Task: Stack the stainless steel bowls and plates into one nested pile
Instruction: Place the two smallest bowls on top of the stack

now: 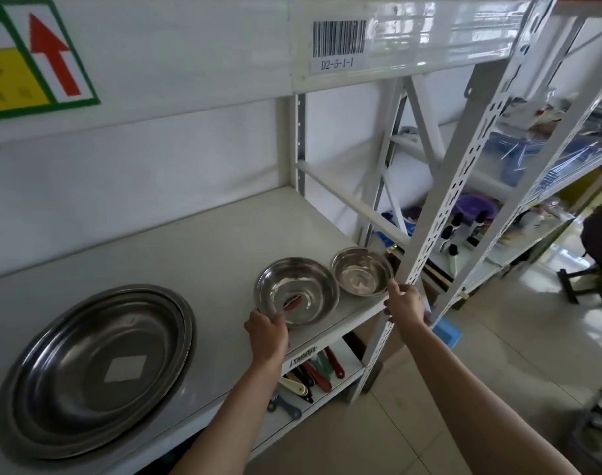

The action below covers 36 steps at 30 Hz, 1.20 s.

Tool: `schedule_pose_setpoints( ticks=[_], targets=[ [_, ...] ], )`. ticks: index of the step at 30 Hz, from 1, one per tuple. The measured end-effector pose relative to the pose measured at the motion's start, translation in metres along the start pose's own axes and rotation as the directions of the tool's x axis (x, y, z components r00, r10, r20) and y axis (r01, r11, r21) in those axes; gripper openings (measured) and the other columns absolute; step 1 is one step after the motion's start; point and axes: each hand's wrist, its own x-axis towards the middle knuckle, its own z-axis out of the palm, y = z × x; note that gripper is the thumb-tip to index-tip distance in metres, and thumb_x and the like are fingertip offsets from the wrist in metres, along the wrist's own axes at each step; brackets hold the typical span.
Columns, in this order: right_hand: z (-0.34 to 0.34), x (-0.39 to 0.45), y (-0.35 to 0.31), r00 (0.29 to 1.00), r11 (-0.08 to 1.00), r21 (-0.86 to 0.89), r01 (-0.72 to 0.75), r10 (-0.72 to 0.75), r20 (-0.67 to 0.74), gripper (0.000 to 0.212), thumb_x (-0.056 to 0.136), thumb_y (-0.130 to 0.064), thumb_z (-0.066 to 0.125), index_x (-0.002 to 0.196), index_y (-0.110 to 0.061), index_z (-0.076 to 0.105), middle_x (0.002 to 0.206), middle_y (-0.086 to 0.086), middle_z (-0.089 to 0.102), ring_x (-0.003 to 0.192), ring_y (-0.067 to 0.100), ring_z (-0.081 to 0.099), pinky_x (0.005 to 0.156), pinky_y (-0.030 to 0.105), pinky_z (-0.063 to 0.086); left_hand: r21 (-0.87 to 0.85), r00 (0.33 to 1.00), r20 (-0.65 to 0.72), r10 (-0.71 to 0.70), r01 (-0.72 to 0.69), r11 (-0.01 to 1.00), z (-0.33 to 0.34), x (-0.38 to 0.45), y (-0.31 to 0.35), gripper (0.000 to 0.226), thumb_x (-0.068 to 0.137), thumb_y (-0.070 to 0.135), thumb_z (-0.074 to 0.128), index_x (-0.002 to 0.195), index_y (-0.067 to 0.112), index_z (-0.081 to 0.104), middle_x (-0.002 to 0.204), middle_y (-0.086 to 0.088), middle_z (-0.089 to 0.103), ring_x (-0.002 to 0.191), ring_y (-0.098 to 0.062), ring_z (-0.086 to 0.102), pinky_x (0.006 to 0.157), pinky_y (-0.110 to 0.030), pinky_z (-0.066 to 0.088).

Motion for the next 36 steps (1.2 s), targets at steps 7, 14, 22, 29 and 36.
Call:
schedule_pose_setpoints(
  ticks=[7,14,22,29,36],
  targets=[
    [-0.001,0.001,-0.005,0.998,0.995,0.099,0.005,-0.01,0.059,0.039,0.096,-0.045,0.05,0.115,-0.013,0.061,0.083,0.016,0.073,0.063,0.023,0.07,0.069,0.039,0.059,-0.17,0.998,0.007,-0.068,0.068,0.983,0.002,0.005,-0.005,0.029,0.087,0.014,0.05,0.114,0.004,0.048,0.117,-0.021,0.056,0.087,-0.03,0.066,0.065,-0.033,0.058],
    [0.007,0.0,-0.015,0.995,0.998,0.069,0.004,-0.01,0.099,0.026,0.097,-0.02,0.05,0.105,-0.002,0.067,0.08,0.017,0.071,0.073,0.029,0.07,0.061,0.034,0.057,-0.165,0.998,-0.008,-0.061,0.059,0.985,0.001,0.007,-0.001,0.025,0.086,0.013,0.049,0.11,0.005,0.05,0.116,-0.02,0.057,0.097,-0.034,0.063,0.078,-0.043,0.056],
    [0.015,-0.011,-0.031,0.996,0.996,0.083,0.023,-0.03,0.089,0.021,0.099,-0.015,0.047,0.1,-0.004,0.063,0.07,0.013,0.066,0.062,0.024,0.064,0.06,0.034,0.055,-0.204,0.998,-0.062,0.005,-0.017,0.979,-0.026,0.006,0.011,0.027,0.091,0.017,0.05,0.113,0.001,0.051,0.116,-0.022,0.059,0.095,-0.033,0.065,0.081,-0.048,0.057],
    [0.041,-0.029,-0.063,0.982,0.987,0.112,0.114,-0.129,0.136,0.019,0.101,-0.018,0.046,0.107,-0.008,0.061,0.078,0.01,0.067,0.067,0.02,0.064,0.062,0.033,0.056,-0.375,0.989,-0.127,0.075,-0.118,0.919,-0.074,0.001,0.039,0.03,0.094,0.012,0.052,0.118,-0.006,0.049,0.11,-0.024,0.062,0.072,-0.022,0.067,0.052,-0.017,0.055],
    [0.083,-0.066,-0.104,0.943,0.959,0.21,0.189,-0.237,0.235,0.017,0.102,-0.016,0.043,0.092,-0.013,0.057,0.073,0.008,0.064,0.065,0.019,0.06,0.064,0.034,0.052,-0.428,0.955,-0.285,0.088,-0.208,0.88,-0.142,0.0,0.043,0.015,0.095,0.019,0.054,0.1,0.006,0.059,0.093,-0.014,0.068,0.068,-0.02,0.067,0.075,-0.043,0.059]
  ],
)
